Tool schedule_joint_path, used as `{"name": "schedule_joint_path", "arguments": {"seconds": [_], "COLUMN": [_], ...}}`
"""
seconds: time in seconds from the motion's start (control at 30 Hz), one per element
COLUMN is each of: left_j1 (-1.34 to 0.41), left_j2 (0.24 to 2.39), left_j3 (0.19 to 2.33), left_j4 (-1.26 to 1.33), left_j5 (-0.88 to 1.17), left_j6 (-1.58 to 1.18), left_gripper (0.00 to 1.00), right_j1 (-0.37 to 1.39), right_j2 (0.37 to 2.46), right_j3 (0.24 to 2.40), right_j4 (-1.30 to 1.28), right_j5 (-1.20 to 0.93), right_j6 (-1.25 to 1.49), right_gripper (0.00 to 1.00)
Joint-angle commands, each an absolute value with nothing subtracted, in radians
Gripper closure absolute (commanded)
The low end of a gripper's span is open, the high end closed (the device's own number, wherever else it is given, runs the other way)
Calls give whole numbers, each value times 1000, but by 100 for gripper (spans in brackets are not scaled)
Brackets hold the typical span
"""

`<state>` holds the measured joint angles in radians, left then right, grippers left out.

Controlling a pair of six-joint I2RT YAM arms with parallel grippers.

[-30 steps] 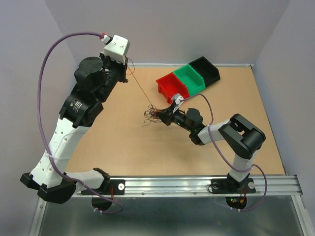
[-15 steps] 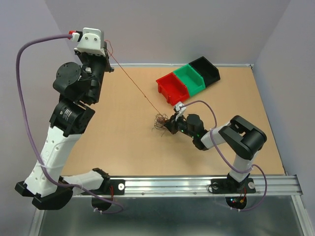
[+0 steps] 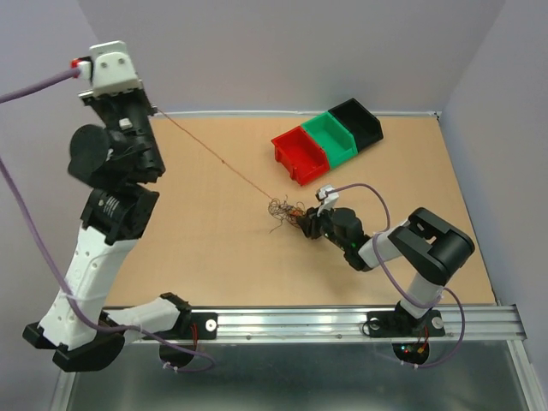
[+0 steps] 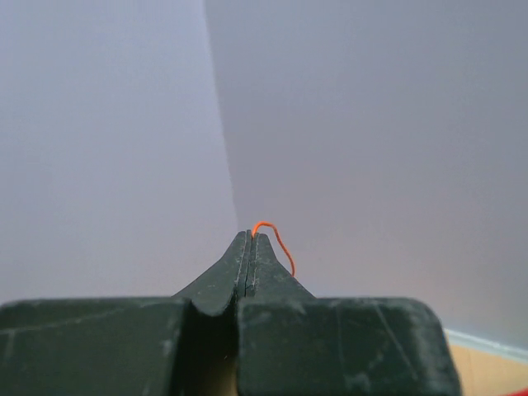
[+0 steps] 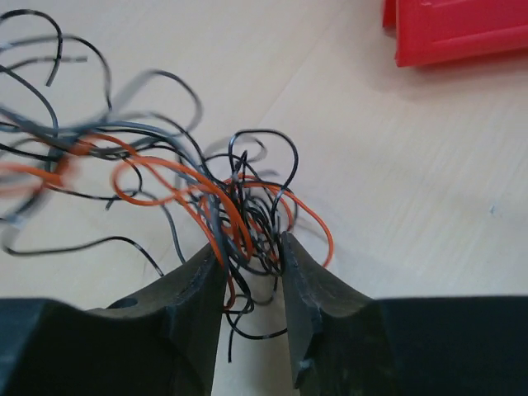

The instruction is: Untangle the cables

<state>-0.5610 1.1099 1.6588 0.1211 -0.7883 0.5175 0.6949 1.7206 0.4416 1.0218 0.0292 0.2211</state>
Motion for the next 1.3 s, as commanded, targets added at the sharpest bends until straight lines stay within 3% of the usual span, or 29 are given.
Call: {"name": "schedule_joint_path", "arguments": {"seconds": [0.0,0.07,0.1,0.13,0.2,0.57,0.7,0.93,1.1,1.27], "left_j1": [-554,-554,-554,-554,-554,-543,-535,-526,-526,-526], "left_j2": [1022,1006,1002,1003,1028,1040,1022,1020,1002,1095], "left_j3": [1672,1661,1649,1640,1631,1585,1540,1500,1471,1361], "left_j4": [364,345,316,314,304,568,707,736,386,204], "left_j5": [-899,-858,-838,-827,-821,-972,-1012,-1006,-761,-606], "left_j6": [646,624,594,591,588,797,936,951,622,515], "left_gripper": [100,100,100,100,100,100,100,100,100,100], "right_j1": [693,693,693,693,693,654,549,528,528,529], "right_j2": [1681,1668,1660,1657,1651,1594,1577,1556,1488,1408], "right_j3": [411,403,400,400,402,380,359,341,325,316], "right_j4": [1020,1019,1019,1019,1017,917,911,910,914,908], "right_j5": [112,106,92,87,86,356,295,285,140,-24], "right_j6": [226,219,216,216,216,337,379,387,345,311], "right_gripper": [62,64,74,96,100,99,100,100,100,99]}}
